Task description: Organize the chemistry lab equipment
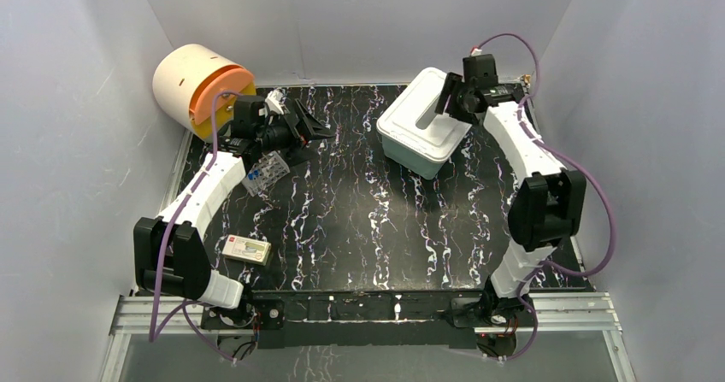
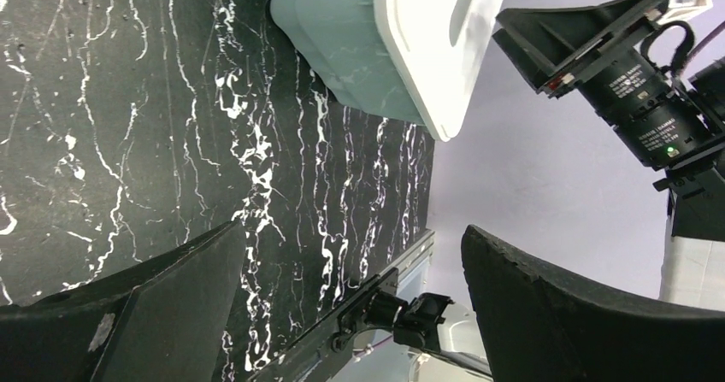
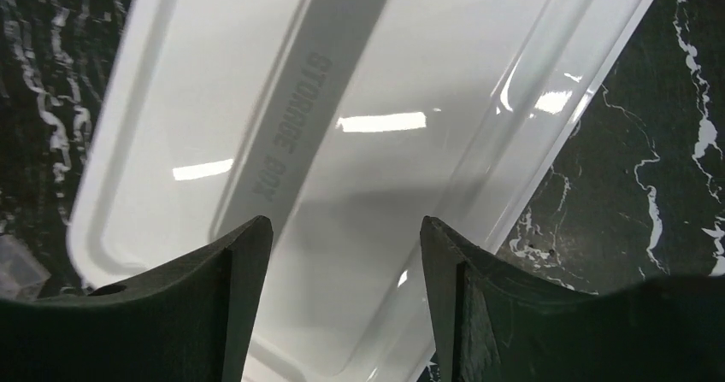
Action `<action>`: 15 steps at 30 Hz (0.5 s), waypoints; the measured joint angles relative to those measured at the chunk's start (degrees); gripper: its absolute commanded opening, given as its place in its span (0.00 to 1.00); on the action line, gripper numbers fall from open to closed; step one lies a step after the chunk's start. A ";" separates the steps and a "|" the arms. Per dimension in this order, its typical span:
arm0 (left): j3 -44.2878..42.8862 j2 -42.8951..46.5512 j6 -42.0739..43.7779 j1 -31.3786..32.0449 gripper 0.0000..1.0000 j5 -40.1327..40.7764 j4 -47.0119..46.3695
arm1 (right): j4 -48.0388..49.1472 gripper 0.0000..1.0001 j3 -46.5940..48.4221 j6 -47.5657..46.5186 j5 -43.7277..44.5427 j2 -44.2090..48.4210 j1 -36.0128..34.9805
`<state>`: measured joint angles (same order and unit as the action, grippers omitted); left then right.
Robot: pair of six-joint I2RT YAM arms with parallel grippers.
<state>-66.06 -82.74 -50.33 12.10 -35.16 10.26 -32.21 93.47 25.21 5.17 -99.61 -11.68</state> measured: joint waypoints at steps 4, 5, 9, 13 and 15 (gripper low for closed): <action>0.00 0.00 0.90 0.00 0.96 1.95 1.84 | -2.47 0.72 0.24 -1.55 3.96 -3.87 -1.01; -0.04 0.00 1.14 0.00 0.96 2.45 2.34 | -3.23 0.72 1.25 -1.55 5.07 -4.44 -1.31; -1.05 0.02 2.45 0.00 0.96 5.79 6.69 | -6.21 0.70 3.87 -1.31 8.13 -6.03 -2.49; -2.95 0.68 3.61 0.00 0.98 9.42 11.13 | -7.56 0.67 4.96 -0.24 9.64 -6.67 -2.84; -3.65 1.88 4.04 0.00 0.98 11.37 13.44 | -8.70 0.67 6.16 0.28 10.08 -7.37 -2.97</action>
<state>-69.71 -80.86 -46.28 12.10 -23.79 23.70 -40.91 99.63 25.50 15.25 -106.98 -14.66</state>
